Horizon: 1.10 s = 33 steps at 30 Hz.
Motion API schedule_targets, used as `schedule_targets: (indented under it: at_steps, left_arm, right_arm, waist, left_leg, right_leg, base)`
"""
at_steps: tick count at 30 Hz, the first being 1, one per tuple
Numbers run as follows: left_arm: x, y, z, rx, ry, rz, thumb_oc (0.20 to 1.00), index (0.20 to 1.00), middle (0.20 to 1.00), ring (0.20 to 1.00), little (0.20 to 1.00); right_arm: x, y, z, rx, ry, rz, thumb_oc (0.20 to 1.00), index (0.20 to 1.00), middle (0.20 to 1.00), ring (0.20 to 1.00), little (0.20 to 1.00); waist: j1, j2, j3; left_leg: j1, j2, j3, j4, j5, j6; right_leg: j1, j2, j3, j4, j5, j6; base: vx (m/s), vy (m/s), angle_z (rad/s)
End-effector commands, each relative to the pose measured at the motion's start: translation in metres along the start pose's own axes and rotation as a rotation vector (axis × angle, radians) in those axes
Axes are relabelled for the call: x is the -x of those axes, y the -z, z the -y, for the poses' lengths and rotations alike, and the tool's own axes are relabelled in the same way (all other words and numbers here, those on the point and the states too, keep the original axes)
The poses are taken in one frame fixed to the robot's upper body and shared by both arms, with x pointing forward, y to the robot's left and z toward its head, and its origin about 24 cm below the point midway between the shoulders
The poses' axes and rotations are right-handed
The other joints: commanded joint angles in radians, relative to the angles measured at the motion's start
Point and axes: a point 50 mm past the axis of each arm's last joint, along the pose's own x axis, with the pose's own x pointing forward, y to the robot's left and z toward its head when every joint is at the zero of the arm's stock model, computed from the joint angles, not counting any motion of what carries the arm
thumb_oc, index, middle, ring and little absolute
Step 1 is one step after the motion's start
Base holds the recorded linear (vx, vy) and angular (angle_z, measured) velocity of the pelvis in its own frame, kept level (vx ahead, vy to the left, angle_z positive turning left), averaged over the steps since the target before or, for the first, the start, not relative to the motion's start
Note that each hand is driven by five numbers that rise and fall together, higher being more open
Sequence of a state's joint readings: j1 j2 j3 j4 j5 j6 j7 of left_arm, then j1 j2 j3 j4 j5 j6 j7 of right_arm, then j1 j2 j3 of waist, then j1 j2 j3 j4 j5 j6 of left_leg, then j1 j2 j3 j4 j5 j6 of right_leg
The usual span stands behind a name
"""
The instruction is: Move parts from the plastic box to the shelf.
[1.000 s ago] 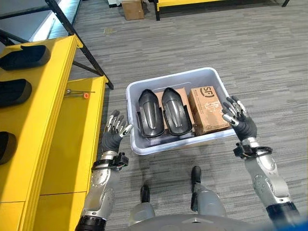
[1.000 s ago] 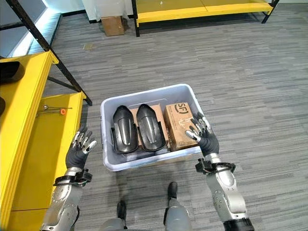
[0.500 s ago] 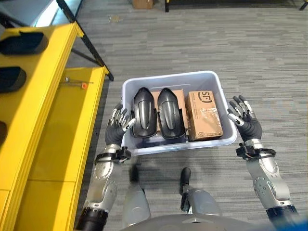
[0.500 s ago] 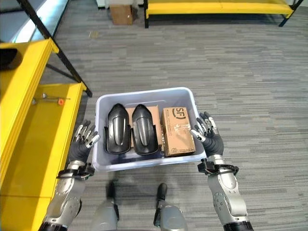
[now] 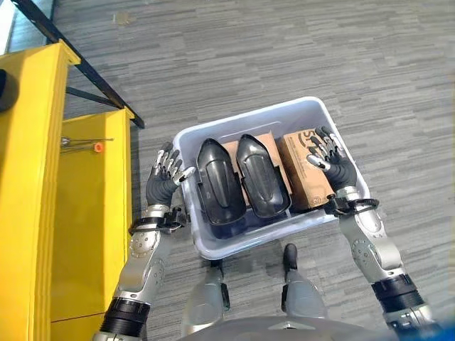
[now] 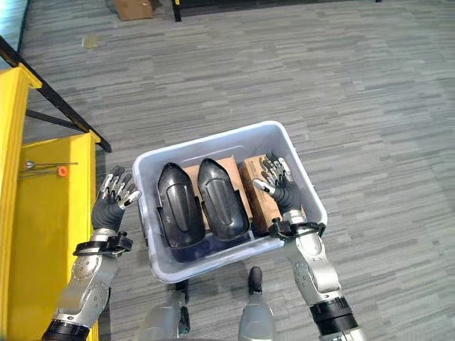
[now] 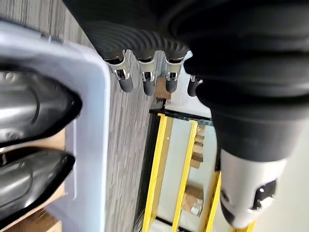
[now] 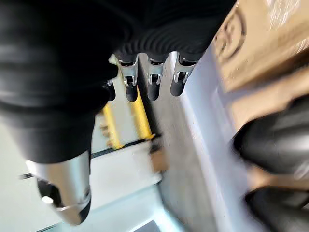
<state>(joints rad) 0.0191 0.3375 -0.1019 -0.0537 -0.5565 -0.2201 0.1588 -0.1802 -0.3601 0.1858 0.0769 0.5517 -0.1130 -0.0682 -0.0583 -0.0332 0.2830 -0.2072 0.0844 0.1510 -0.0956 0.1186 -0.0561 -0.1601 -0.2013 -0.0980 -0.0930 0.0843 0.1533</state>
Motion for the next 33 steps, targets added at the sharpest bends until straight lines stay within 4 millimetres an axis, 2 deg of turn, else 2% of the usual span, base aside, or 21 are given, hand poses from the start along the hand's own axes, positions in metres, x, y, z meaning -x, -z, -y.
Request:
schedule_targets:
  at_steps: [1,2,5,9,12,16,21,22,23,27,33]
  left_arm:
    - [-0.005,-0.027,0.0,-0.028,0.006,0.153,1.0,1.0,1.0,1.0,1.0]
    - [-0.009,-0.028,0.005,-0.011,0.003,0.17,1.0,1.0,1.0,1.0,1.0]
    - [-0.013,-0.027,0.014,0.003,0.033,0.175,1.0,1.0,1.0,1.0,1.0]
    - [-0.015,-0.028,0.025,0.018,0.076,0.187,1.0,1.0,1.0,1.0,1.0]
    - [-0.018,-0.028,0.03,0.027,0.083,0.189,1.0,1.0,1.0,1.0,1.0]
    - [-0.02,-0.028,0.037,0.059,0.096,0.192,1.0,1.0,1.0,1.0,1.0]
    - [-0.021,-0.032,0.046,0.088,0.15,0.206,1.0,1.0,1.0,1.0,1.0]
    - [-0.021,-0.032,0.055,0.123,0.189,0.205,1.0,1.0,1.0,1.0,1.0]
    - [-0.021,-0.033,0.059,0.135,0.206,0.205,1.0,1.0,1.0,1.0,1.0]
    - [-0.022,-0.033,0.066,0.143,0.242,0.2,1.0,1.0,1.0,1.0,1.0]
    - [-0.024,-0.034,0.071,0.154,0.253,0.209,1.0,1.0,1.0,1.0,1.0]
  right_arm:
    - [-0.003,-0.02,-0.001,0.057,0.011,0.111,1.0,1.0,1.0,1.0,1.0]
    - [-0.019,-0.019,-0.004,0.113,0.039,0.109,1.0,1.0,1.0,1.0,1.0]
    - [-0.038,-0.016,-0.006,0.216,0.067,0.085,1.0,1.0,1.0,1.0,1.0]
    - [-0.051,-0.01,-0.006,0.316,0.074,0.044,1.0,1.0,1.0,1.0,1.0]
    - [-0.055,-0.003,-0.005,0.38,0.08,0.009,1.0,1.0,1.0,1.0,1.0]
    - [-0.06,0.004,0.0,0.372,0.122,-0.033,1.0,1.0,1.0,1.0,1.0]
    - [-0.073,0.011,0.026,0.383,0.239,-0.133,1.0,1.0,1.0,1.0,1.0]
    - [-0.076,0.014,0.047,0.345,0.323,-0.211,1.0,1.0,1.0,1.0,1.0]
    - [-0.074,0.018,0.058,0.327,0.368,-0.251,1.0,1.0,1.0,1.0,1.0]
    - [-0.075,0.019,0.067,0.346,0.403,-0.293,1.0,1.0,1.0,1.0,1.0]
    - [-0.077,0.021,0.065,0.414,0.389,-0.322,1.0,1.0,1.0,1.0,1.0]
  waist:
    - [0.021,0.013,-0.015]
    - [0.027,0.03,0.017]
    - [0.04,0.049,0.049]
    - [0.049,0.074,0.088]
    - [0.051,0.081,0.106]
    - [0.055,0.092,0.117]
    - [0.073,0.108,0.134]
    - [0.084,0.116,0.143]
    - [0.09,0.119,0.147]
    - [0.103,0.127,0.154]
    - [0.11,0.13,0.164]
  left_leg:
    - [0.054,0.097,0.041,0.008,0.006,-0.056]
    - [0.019,0.102,0.039,0.008,0.019,-0.063]
    - [-0.006,0.105,0.037,0.008,0.028,-0.07]
    - [-0.03,0.104,0.03,0.008,0.037,-0.076]
    - [-0.043,0.101,0.025,0.008,0.039,-0.077]
    - [-0.053,0.096,0.022,0.008,0.04,-0.077]
    - [-0.07,0.092,0.014,0.008,0.044,-0.079]
    - [-0.083,0.09,0.009,0.008,0.048,-0.081]
    - [-0.088,0.089,0.006,0.008,0.049,-0.081]
    - [-0.094,0.086,0.001,0.008,0.05,-0.08]
    - [-0.107,0.085,-0.007,0.008,0.052,-0.08]
  right_leg:
    - [0.016,-0.059,-0.005,0.006,0.033,0.048]
    - [-0.022,-0.056,-0.009,0.006,0.039,0.049]
    - [-0.049,-0.054,-0.012,0.006,0.047,0.048]
    - [-0.071,-0.057,-0.017,0.006,0.05,0.045]
    - [-0.082,-0.059,-0.017,0.006,0.05,0.044]
    - [-0.091,-0.063,-0.018,0.006,0.053,0.043]
    - [-0.105,-0.066,-0.023,0.006,0.055,0.041]
    - [-0.112,-0.069,-0.029,0.006,0.056,0.04]
    - [-0.114,-0.07,-0.031,0.006,0.056,0.04]
    - [-0.119,-0.069,-0.034,0.006,0.057,0.041]
    - [-0.125,-0.069,-0.04,0.007,0.056,0.041]
  base:
    - [-0.05,-0.055,-0.01]
    - [-0.04,-0.038,-0.1]
    - [-0.04,-0.051,-0.03]
    - [-0.01,-0.013,0.03]
    - [0.0,-0.004,0.01]
    - [0.0,0.0,0.0]
    - [-0.01,-0.003,0.04]
    - [-0.02,-0.02,0.19]
    - [-0.02,-0.014,0.17]
    - [0.0,0.003,0.05]
    - [0.0,0.0,0.06]
